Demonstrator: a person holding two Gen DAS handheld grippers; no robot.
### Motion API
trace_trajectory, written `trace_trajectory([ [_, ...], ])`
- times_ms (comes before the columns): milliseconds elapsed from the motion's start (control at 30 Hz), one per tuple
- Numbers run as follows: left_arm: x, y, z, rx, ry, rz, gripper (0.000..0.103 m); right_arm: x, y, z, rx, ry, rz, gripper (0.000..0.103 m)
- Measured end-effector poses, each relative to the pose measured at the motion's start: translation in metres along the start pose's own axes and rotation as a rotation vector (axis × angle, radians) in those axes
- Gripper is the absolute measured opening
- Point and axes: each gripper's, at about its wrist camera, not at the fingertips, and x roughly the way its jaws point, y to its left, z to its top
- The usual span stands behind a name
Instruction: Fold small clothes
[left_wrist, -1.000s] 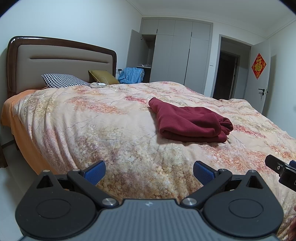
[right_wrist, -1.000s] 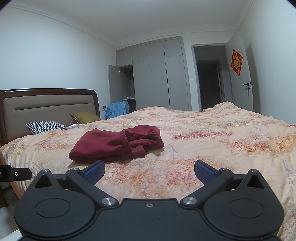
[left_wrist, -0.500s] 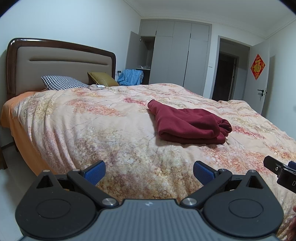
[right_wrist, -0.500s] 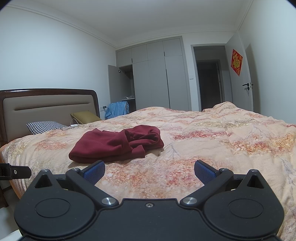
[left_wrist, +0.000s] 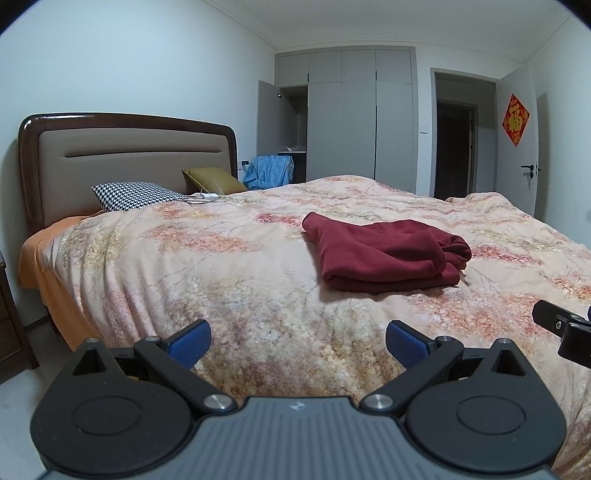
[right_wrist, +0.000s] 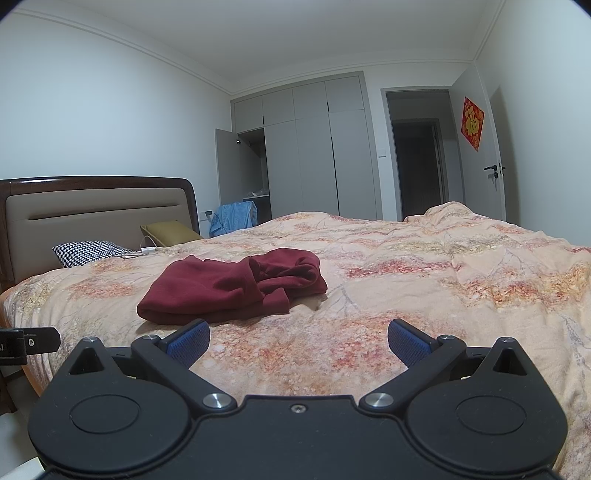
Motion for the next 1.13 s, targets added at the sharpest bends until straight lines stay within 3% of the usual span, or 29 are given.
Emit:
trace_trajectory([
  [1133, 0.0027, 0.0028, -0.0021, 0.007, 0.019, 0.002, 0.103, 0.0021, -0.0006, -0.0031, 0.006, 0.011, 0.0, 0.102],
])
